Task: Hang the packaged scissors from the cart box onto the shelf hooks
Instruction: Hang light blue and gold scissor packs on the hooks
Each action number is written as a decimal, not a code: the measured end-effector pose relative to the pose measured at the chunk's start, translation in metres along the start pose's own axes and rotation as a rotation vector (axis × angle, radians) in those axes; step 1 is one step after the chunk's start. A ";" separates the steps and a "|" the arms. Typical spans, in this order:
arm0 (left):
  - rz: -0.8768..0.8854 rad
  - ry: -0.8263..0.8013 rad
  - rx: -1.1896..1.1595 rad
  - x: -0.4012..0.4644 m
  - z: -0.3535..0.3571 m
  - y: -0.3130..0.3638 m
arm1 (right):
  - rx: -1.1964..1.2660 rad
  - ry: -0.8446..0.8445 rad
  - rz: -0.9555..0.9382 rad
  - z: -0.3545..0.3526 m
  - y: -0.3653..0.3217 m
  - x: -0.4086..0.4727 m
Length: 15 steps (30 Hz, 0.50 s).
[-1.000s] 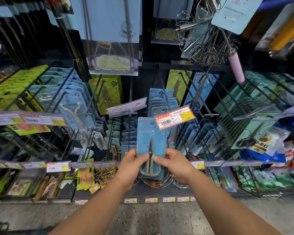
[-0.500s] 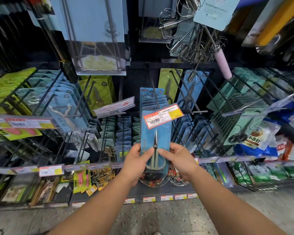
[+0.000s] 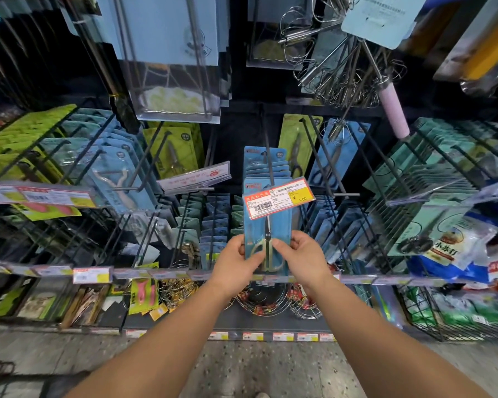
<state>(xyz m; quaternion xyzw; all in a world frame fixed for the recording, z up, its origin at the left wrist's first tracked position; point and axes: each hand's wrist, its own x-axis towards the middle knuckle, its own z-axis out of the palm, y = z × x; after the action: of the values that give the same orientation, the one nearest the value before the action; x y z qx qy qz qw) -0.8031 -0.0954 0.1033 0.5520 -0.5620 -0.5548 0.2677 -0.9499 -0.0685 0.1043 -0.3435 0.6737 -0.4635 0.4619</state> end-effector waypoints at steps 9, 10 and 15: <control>-0.082 0.026 0.638 0.004 -0.007 -0.012 | -0.657 -0.088 0.095 0.000 0.008 0.010; -0.073 0.037 0.770 0.001 -0.009 -0.012 | -0.756 -0.132 0.064 0.002 0.012 0.008; -0.109 0.039 1.039 -0.021 -0.029 -0.015 | -1.192 -0.335 -0.152 0.029 0.011 -0.006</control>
<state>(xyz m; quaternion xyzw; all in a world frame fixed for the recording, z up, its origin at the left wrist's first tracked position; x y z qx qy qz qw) -0.7667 -0.0821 0.1035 0.6507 -0.7284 -0.2057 -0.0604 -0.9207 -0.0681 0.0920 -0.6571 0.7086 0.0209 0.2562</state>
